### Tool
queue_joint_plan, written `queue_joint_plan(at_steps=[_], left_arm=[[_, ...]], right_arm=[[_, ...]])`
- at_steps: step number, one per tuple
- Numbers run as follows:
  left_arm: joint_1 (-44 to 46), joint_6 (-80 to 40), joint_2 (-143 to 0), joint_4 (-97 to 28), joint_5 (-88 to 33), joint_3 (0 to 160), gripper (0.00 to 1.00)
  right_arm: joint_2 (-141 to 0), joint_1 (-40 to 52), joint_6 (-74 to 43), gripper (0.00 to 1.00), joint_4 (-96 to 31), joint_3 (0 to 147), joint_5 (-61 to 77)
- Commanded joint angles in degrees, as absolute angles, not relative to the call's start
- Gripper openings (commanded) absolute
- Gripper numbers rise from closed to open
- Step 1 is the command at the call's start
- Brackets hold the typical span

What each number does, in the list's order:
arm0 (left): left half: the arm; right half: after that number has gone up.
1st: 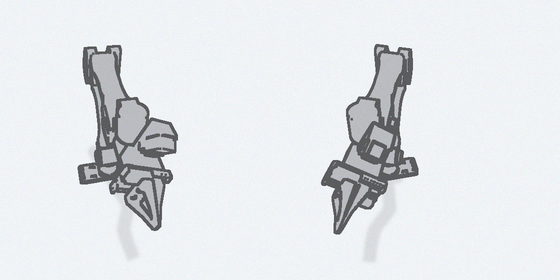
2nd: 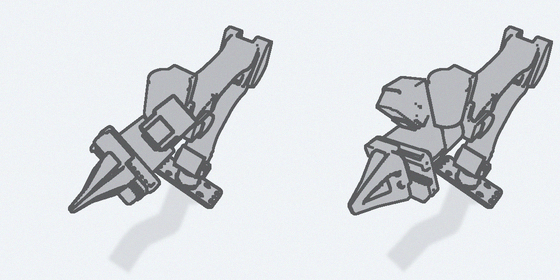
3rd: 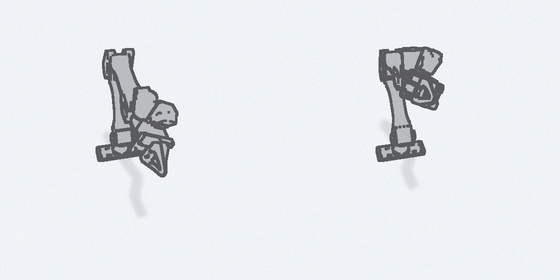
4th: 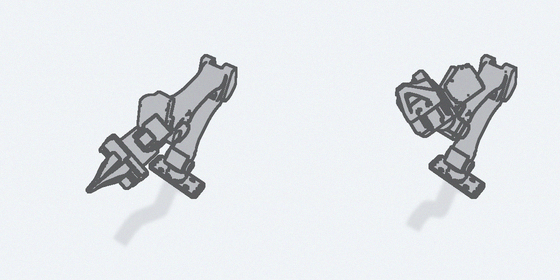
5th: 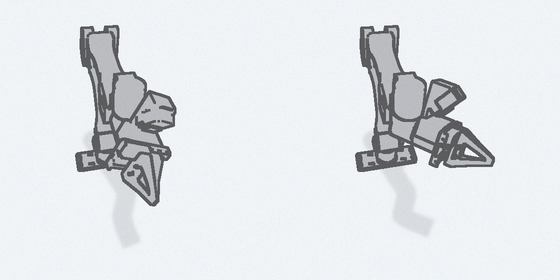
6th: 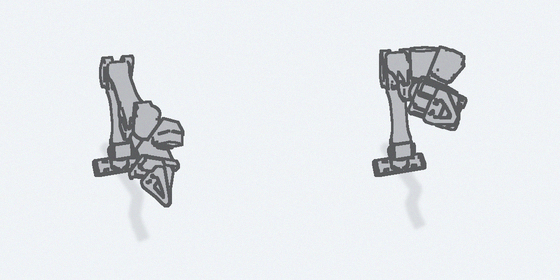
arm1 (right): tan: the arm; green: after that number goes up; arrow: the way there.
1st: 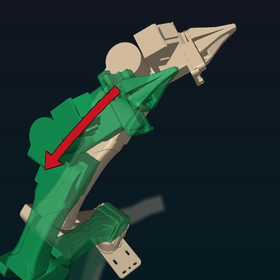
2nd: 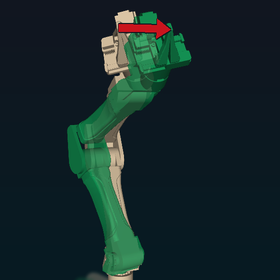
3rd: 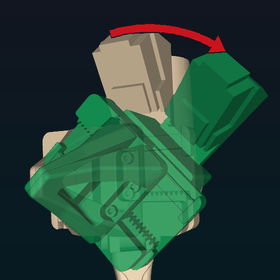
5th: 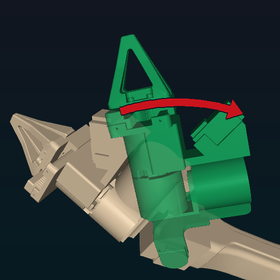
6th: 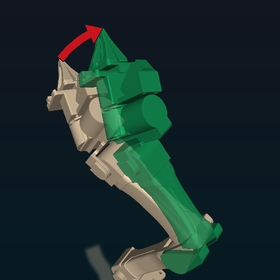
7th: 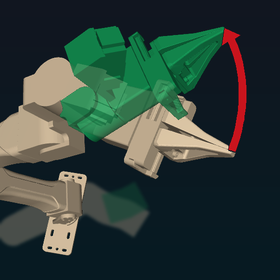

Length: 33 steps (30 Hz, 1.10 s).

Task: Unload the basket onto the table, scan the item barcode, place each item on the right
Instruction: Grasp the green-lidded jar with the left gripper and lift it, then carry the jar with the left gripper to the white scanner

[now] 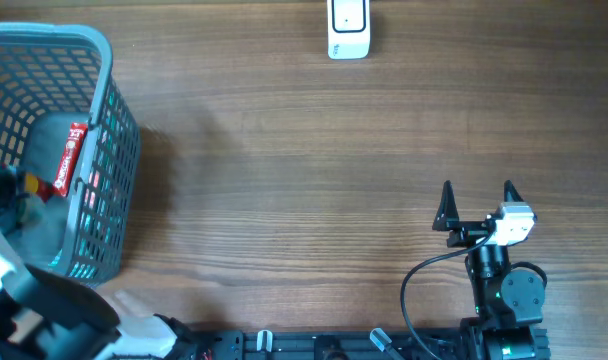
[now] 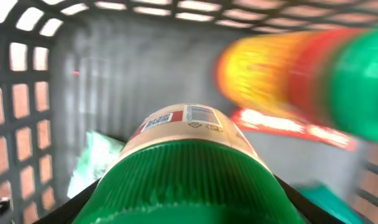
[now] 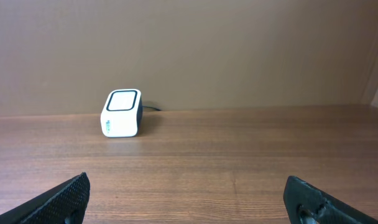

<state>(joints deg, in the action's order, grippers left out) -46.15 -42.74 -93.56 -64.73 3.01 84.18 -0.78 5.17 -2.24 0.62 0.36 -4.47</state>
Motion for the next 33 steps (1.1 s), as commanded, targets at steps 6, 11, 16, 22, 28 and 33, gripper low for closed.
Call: queue_joint_plan(at_steps=[6, 11, 16, 22, 28, 33], left_arm=[[-46.24, -42.7, -76.77, -62.06, -23.16, 88.16, 0.58], [-43.22, -43.64, -68.69, -56.77, -30.11, 88.16, 0.58], [-29.52, -46.39, -63.96, -51.18, -31.22, 88.14, 0.58], [-2.35, -46.72, -66.7, -48.6, -17.21, 88.14, 0.63], [19.81, -46.65, -79.92, -47.68, -0.73, 88.14, 0.64], [27.09, -42.26, -95.04, -45.76, 0.3, 88.14, 0.64]], right_arm=[[-0.43, 5.41, -1.61, 1.0, 0.75, 0.3, -3.77], [-0.43, 5.41, -1.58, 1.0, 0.75, 0.3, -3.75], [-0.43, 5.41, -1.61, 1.0, 0.75, 0.3, -3.75], [-0.43, 5.41, -1.61, 1.0, 0.75, 0.3, -3.75], [-0.43, 5.41, -1.61, 1.0, 0.75, 0.3, -3.75], [-0.43, 5.41, -1.61, 1.0, 0.75, 0.3, -3.75]])
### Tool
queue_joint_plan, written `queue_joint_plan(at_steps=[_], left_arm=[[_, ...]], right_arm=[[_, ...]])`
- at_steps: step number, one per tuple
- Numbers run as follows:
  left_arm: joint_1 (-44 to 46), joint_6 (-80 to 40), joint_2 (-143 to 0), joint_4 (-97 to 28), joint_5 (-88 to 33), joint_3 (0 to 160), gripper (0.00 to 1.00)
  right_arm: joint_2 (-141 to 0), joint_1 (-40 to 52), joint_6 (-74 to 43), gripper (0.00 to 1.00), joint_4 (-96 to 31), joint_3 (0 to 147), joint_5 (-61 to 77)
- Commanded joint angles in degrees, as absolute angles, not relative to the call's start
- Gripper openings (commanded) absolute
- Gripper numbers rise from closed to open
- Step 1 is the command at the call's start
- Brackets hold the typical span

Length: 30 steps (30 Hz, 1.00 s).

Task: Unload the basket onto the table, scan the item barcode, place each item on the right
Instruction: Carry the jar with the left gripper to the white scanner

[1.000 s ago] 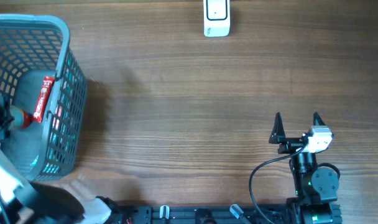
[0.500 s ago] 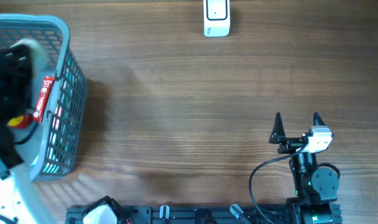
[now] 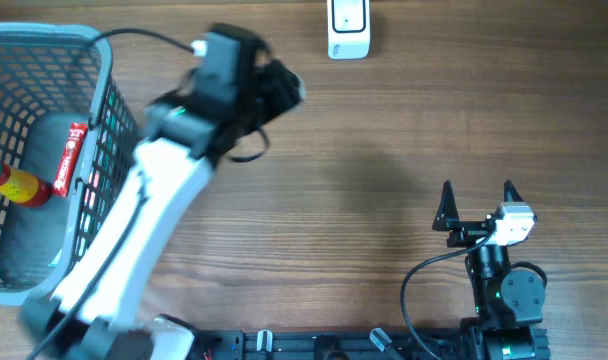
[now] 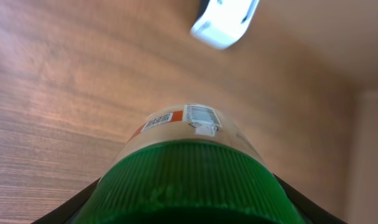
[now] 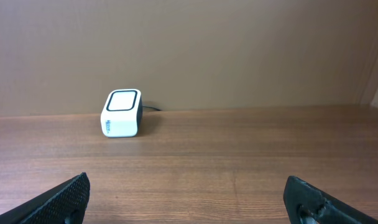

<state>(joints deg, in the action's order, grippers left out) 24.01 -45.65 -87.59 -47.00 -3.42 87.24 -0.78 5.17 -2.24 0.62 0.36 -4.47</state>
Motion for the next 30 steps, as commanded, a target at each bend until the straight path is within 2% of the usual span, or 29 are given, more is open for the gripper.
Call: queue_joint_plan(at_steps=[1, 4, 8, 12, 30], left_arm=[[28.03, -40.64, -99.18, -45.15, 0.3, 88.14, 0.63], [29.21, -36.25, -104.53, -44.29, 0.3, 88.14, 0.62], [31.0, -23.68, -110.17, -44.07, 0.32, 88.14, 0.61], [32.38, -13.72, -112.36, -42.33, 0.32, 88.14, 0.66], [35.53, 5.67, -115.09, -41.54, -1.02, 87.96, 0.68]], right_arm=[[-0.43, 5.41, -1.61, 1.0, 0.75, 0.3, -3.75], [-0.43, 5.41, -1.61, 1.0, 0.75, 0.3, -3.75], [-0.43, 5.41, -1.61, 1.0, 0.75, 0.3, -3.75], [-0.43, 5.41, -1.61, 1.0, 0.75, 0.3, -3.75], [-0.43, 5.41, -1.61, 1.0, 0.75, 0.3, -3.75]])
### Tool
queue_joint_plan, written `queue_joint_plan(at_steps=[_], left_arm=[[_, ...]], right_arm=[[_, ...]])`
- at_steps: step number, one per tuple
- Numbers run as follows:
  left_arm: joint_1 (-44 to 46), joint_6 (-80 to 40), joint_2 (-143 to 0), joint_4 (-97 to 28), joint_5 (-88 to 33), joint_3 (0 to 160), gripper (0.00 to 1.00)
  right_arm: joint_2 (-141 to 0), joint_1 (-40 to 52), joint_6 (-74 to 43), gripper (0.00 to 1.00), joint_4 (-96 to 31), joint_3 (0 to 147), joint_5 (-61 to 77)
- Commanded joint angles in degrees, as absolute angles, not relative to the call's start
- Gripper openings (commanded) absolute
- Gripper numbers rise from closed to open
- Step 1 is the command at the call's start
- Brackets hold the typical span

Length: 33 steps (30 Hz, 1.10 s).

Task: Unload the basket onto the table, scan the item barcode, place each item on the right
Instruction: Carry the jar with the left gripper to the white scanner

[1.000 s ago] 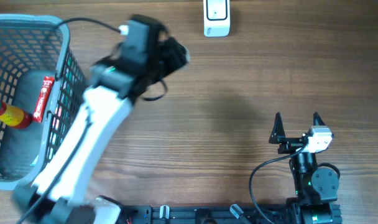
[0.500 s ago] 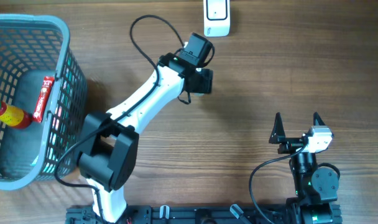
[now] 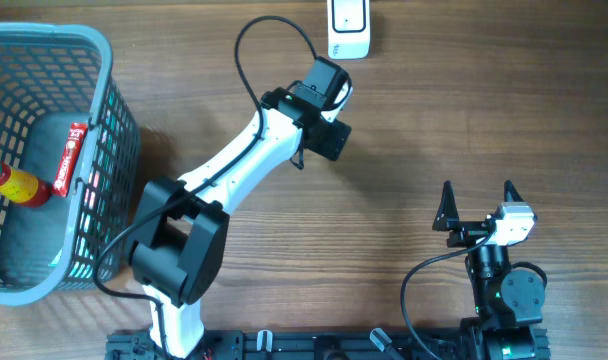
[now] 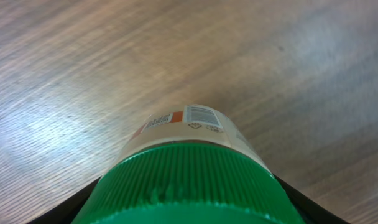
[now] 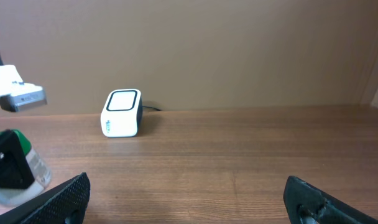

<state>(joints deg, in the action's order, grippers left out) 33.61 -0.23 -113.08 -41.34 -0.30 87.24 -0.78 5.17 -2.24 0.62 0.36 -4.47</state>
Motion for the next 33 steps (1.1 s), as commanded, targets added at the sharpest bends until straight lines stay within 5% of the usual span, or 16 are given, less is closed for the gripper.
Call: queue_joint_plan(at_steps=[1, 9, 12, 15, 20, 33], left_arm=[[36.4, 7.81, -115.72, -41.5, -0.99, 87.96, 0.68], [42.35, 20.1, -117.99, -39.57, -1.21, 87.96, 0.7], [43.66, 20.67, -117.99, -39.57, -1.23, 87.96, 0.95], [43.88, 20.64, -117.99, -39.66, -1.21, 87.96, 0.99], [42.89, 20.64, -117.97, -40.12, 1.08, 87.99, 1.0], [42.85, 28.58, -116.64, -38.11, 34.37, 87.99, 1.0]], right_arm=[[-0.43, 5.41, -1.61, 1.0, 0.75, 0.3, -3.75], [-0.43, 5.41, -1.61, 1.0, 0.75, 0.3, -3.75], [-0.43, 5.41, -1.61, 1.0, 0.75, 0.3, -3.75], [-0.43, 5.41, -1.58, 1.0, 0.75, 0.3, -3.75], [-0.43, 5.41, -1.61, 1.0, 0.75, 0.3, -3.75], [-0.43, 5.41, -1.61, 1.0, 0.75, 0.3, -3.75]])
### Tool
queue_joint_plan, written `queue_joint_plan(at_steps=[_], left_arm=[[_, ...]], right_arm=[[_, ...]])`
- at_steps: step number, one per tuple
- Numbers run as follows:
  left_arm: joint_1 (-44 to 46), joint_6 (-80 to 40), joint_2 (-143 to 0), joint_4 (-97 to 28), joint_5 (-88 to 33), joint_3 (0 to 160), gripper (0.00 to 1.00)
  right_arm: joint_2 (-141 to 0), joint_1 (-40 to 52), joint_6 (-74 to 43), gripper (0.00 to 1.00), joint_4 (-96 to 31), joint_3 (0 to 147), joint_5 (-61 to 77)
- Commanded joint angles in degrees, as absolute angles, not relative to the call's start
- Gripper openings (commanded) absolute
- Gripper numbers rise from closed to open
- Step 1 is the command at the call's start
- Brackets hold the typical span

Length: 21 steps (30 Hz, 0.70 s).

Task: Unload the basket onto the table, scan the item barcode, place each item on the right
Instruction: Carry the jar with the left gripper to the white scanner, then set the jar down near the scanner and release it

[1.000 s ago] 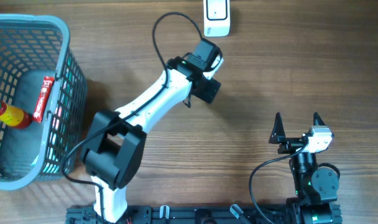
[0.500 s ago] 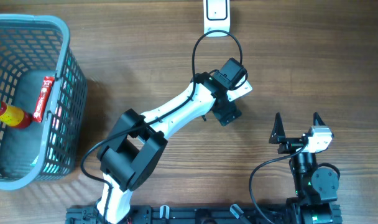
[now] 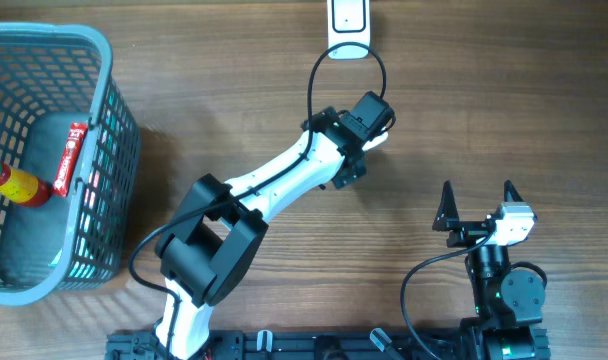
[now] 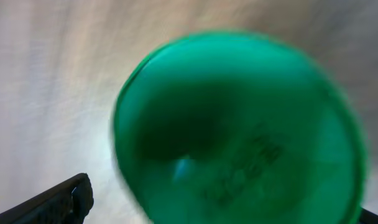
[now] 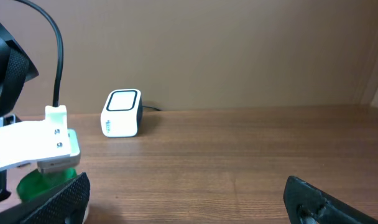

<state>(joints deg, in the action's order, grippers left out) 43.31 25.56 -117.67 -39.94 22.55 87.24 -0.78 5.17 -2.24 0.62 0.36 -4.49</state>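
Note:
Blurred in the left wrist view, the bottle's green cap (image 4: 239, 130) shows as a full disc. My left gripper (image 4: 223, 208) is open, with one finger (image 4: 71, 198) well clear of the cap's rim. In the overhead view the left gripper (image 3: 368, 122) hides the bottle, a little below the white scanner (image 3: 347, 22). The right wrist view shows the green cap (image 5: 43, 184) low on the table under the left wrist, in front and left of the scanner (image 5: 121, 113). My right gripper (image 3: 477, 203) rests open and empty at the near right.
A grey mesh basket (image 3: 109, 60) stands at the far left, holding a red and yellow bottle (image 3: 9, 183) and a grey pouch with a red label (image 3: 69, 150). The scanner's cable runs off the back edge. Bare wood lies between the arms.
My left gripper was shut on the bottle at the table's middle left of the scanner. It is now further right, open, with the cap seen whole and clear of the fingers. The right arm has not moved.
My left gripper was shut on the green-capped bottle inside the basket. Then it held the bottle above the table near the scanner, and later lower, just in front of the scanner. Now the gripper is open and the bottle is on the table below it.

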Motion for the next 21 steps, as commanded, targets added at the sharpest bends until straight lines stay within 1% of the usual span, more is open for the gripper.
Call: queue_joint_plan(at_steps=[1, 9, 12, 14, 17, 21], left_arm=[[42.76, 28.91, -116.55, -36.91, 37.19, 87.99, 1.0], [40.95, 29.8, -116.51, -23.83, 59.48, 87.99, 1.0], [39.9, 29.56, -115.74, -20.73, 65.93, 87.99, 1.0], [39.22, 25.63, -113.58, -18.7, 70.83, 87.99, 1.0], [39.13, 23.0, -109.1, -18.76, 71.7, 87.99, 1.0], [38.5, 17.43, -97.67, -18.57, 71.64, 87.99, 1.0]], right_arm=[[-0.43, 5.41, -1.61, 1.0, 0.75, 0.3, -3.75], [-0.43, 5.41, -1.58, 1.0, 0.75, 0.3, -3.75], [-0.43, 5.41, -1.61, 1.0, 0.75, 0.3, -3.75], [-0.43, 5.41, -1.58, 1.0, 0.75, 0.3, -3.75], [-0.43, 5.41, -1.61, 0.99, 0.75, 0.3, -3.75], [-0.43, 5.41, -1.61, 1.0, 0.75, 0.3, -3.75]])
